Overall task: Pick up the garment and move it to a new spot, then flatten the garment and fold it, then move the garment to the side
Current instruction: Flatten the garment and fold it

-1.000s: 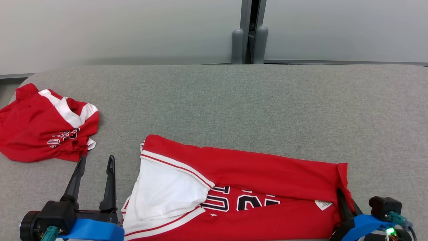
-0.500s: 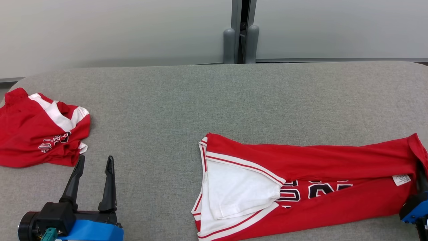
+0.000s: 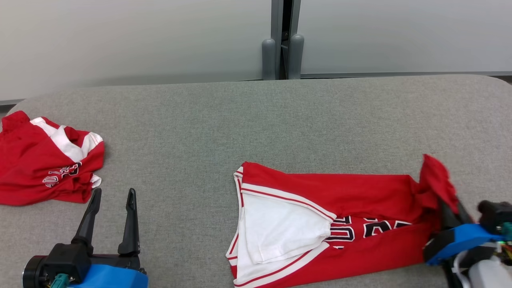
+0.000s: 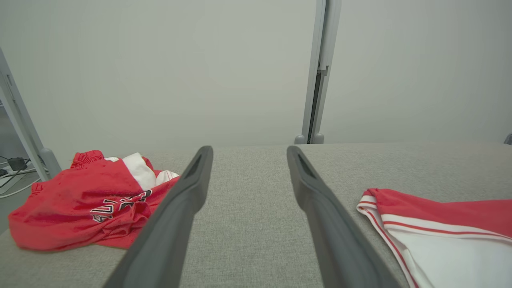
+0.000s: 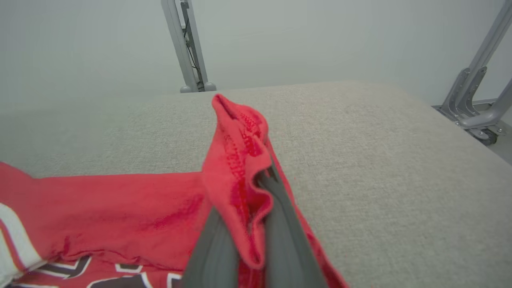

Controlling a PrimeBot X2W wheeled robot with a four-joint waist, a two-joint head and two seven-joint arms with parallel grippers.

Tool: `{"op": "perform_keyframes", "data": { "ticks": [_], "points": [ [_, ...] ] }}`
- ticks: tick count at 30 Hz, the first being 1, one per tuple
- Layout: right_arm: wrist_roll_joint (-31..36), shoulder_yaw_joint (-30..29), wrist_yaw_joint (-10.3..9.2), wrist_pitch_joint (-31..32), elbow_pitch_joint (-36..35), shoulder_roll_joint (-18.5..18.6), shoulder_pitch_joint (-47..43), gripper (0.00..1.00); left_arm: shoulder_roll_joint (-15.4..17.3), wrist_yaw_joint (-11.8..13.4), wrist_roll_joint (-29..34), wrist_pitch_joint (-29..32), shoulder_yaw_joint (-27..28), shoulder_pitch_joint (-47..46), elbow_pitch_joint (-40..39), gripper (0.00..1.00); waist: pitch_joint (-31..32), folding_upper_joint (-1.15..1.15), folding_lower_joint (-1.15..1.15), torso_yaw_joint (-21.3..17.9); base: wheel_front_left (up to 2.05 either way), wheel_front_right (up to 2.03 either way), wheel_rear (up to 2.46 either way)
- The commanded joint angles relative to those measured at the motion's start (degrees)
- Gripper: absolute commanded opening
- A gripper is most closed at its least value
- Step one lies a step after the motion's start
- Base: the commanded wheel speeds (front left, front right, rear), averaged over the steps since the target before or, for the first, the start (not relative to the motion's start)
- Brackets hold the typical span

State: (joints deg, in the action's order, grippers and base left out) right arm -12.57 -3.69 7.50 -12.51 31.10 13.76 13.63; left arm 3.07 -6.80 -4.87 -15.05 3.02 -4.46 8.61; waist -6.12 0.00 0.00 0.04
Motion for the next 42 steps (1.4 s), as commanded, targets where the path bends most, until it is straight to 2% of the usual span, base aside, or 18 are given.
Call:
{"op": "perform_keyframes", "data": {
  "ticks": [1, 7, 13, 23, 33, 34, 35, 36, 42],
  "points": [
    [-0.7, 1.43, -0.02, 0.38, -1.65, -1.08, -1.03, 0.0, 0.11, -0.29, 0.27, -0.17, 0.11, 0.87, 0.17, 1.0, 0.01, 0.0, 0.0, -0.01, 0.0, 0.0, 0.0],
    [-2.5, 9.08, -0.02, 1.89, -8.87, -4.82, -3.04, 0.0, -0.01, -0.35, 0.25, -0.17, -0.22, 0.69, 0.76, 1.0, 0.02, 0.0, 0.0, 0.19, 0.0, 0.0, 0.0],
    [-3.71, 15.55, -0.02, 2.54, -11.45, -6.88, -2.84, 0.0, -0.05, -0.42, 0.36, -0.17, -0.87, 0.18, 1.37, 1.0, -0.12, 0.0, 0.0, 0.89, 0.0, 0.0, 0.0],
    [-4.87, 26.83, -0.02, 1.06, -8.22, -10.27, 2.52, 0.0, -0.07, -0.62, 0.24, -0.17, -1.73, -1.08, 2.06, 1.0, -1.24, 0.0, 0.0, 2.82, 0.0, 0.0, 0.0],
    [-8.11, 31.94, -0.02, -0.73, -2.94, -10.93, 6.54, 0.0, -0.07, -0.7, -0.46, -0.17, -2.84, -2.39, 2.66, 1.0, -2.31, 0.0, 0.0, 4.72, 0.0, 0.0, 0.0],
    [-8.36, 32.39, -0.02, -0.87, -2.17, -10.91, 6.79, 0.28, -0.08, -0.7, -0.53, -0.17, -2.94, -2.49, 2.7, 1.0, -2.38, 0.0, 0.0, 4.81, 0.0, 0.0, 0.0],
    [-8.56, 32.78, -0.02, -1.06, -1.58, -10.91, 7.13, 0.71, -0.08, -0.7, -0.55, -0.17, -3.0, -2.56, 2.73, 1.0, -2.44, 0.0, 0.0, 4.88, 0.0, 0.0, 0.0],
    [-8.93, 33.22, -0.02, -1.3, -1.09, -10.91, 7.38, 1.0, -0.08, -0.71, -0.61, -0.17, -3.05, -2.54, 2.74, 1.0, -2.46, 0.0, 0.0, 4.9, 0.0, 0.0, 0.0],
    [-8.67, 33.33, -0.02, -2.41, -0.67, -10.91, 8.17, 1.0, -0.08, -0.7, -1.03, -0.17, -2.75, -1.64, 2.92, 1.0, -1.86, 0.0, 0.0, 3.86, 0.0, 0.0, 0.0]
  ]
}}
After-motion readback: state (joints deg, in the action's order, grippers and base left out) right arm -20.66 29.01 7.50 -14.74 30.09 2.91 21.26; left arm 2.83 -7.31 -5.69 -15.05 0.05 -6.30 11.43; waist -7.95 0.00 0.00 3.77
